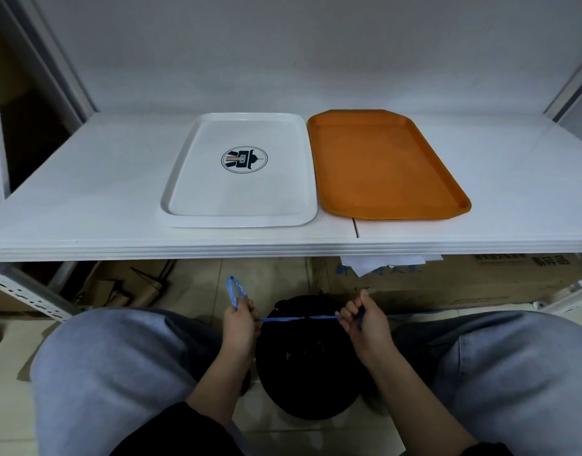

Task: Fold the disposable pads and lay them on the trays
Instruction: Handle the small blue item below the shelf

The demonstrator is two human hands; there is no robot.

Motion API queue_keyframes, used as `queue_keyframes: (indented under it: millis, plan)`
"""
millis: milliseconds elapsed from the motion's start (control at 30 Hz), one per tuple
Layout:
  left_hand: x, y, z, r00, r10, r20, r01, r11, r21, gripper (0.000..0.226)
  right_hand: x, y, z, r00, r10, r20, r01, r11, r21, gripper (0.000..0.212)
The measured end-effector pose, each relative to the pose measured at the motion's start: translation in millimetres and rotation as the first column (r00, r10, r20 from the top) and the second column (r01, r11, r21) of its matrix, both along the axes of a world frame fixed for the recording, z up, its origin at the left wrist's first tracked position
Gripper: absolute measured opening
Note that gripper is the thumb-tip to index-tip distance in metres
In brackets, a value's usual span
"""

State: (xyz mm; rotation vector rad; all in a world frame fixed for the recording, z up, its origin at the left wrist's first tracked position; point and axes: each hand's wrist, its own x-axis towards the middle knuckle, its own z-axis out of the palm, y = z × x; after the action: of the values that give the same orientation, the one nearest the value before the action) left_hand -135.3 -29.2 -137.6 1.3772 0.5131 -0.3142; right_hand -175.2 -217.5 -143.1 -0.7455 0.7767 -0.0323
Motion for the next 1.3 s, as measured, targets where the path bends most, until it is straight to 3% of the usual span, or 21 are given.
queue_keyframes:
  millis: [67, 133, 233, 300, 367, 433, 533, 600, 667, 733, 800, 867, 1000, 1300]
  plan:
    - [1.0, -3.2, 8.6, 0.998, -0.026, 0.061, 0.028, 0.999, -0.025, 0.036, -0.5, -1.1, 7.0, 0.986, 0.161, 0.047, -0.137, 0.937, -0.323, 0.038]
    - [4.7, -10.0, 25.0, 0.987, -0.081, 0.137, 0.088, 0.995, -0.052, 0.029, 1.6, 0.4, 22.7, 0.914, 0.402, 0.052, -0.287, 0.732, -0.618, 0.035]
    - [8.4, -24.6, 54.6, 0.937, -0.184, 0.296, 0.211, 0.976, -0.059, 0.023, 8.3, 8.6, 49.3, 0.694, 0.717, -0.071, -0.496, 0.404, -0.768, 0.035]
    - [8.0, -31.8, 70.3, 0.885, -0.246, 0.396, 0.291, 0.955, -0.057, 0.023, 10.9, 15.6, 61.5, 0.557, 0.818, -0.141, -0.584, 0.265, -0.767, 0.033]
    - [6.8, -34.3, 80.0, 0.827, -0.288, 0.483, 0.358, 0.932, -0.058, 0.020, 11.5, 20.0, 66.6, 0.544, 0.832, -0.111, -0.591, 0.286, -0.754, 0.032]
    - [6.2, -30.6, 82.6, 0.792, -0.312, 0.525, 0.375, 0.927, -0.015, 0.030, 12.5, 20.2, 66.6, 0.615, 0.786, -0.063, -0.551, 0.371, -0.748, 0.032]
    - [7.6, -23.3, 61.9, 0.869, -0.237, 0.434, 0.236, 0.970, 0.059, 0.062, 11.5, 18.7, 66.2, 0.697, 0.717, 0.016, -0.489, 0.492, -0.720, 0.034]
    - [2.9, -21.4, 43.9, 0.897, -0.252, 0.365, 0.239, 0.968, 0.079, 0.053, 10.4, 17.2, 66.1, 0.707, 0.705, 0.044, -0.473, 0.519, -0.712, 0.034]
    - [-6.5, -20.0, 29.1, 0.818, -0.453, 0.354, 0.401, 0.891, 0.212, 0.039, 10.5, 16.5, 67.8, 0.701, 0.712, 0.048, -0.468, 0.510, -0.722, 0.034]
    - [-13.3, -22.2, 24.3, 0.702, -0.609, 0.370, 0.510, 0.792, 0.336, 0.040, 12.1, 15.4, 68.9, 0.694, 0.718, 0.054, -0.456, 0.496, -0.739, 0.034]
    - [-13.1, -26.9, 22.4, 0.628, -0.674, 0.389, 0.535, 0.737, 0.414, 0.030, 13.3, 15.5, 71.6, 0.682, 0.729, 0.062, -0.452, 0.486, -0.748, 0.035]
    - [-8.9, -29.9, 19.4, 0.615, -0.685, 0.391, 0.516, 0.724, 0.458, 0.017, 14.0, 15.5, 73.1, 0.671, 0.738, 0.067, -0.445, 0.474, -0.760, 0.035]
    - [-6.0, -28.8, 11.3, 0.632, -0.669, 0.390, 0.526, 0.741, 0.417, 0.018, 13.6, 9.9, 72.8, 0.695, 0.711, 0.111, -0.414, 0.521, -0.746, 0.036]
    - [-3.0, -36.4, 10.1, 0.775, -0.498, 0.390, 0.476, 0.865, 0.158, 0.020, 16.7, -1.3, 67.2, 0.778, 0.611, 0.150, -0.318, 0.588, -0.744, 0.031]
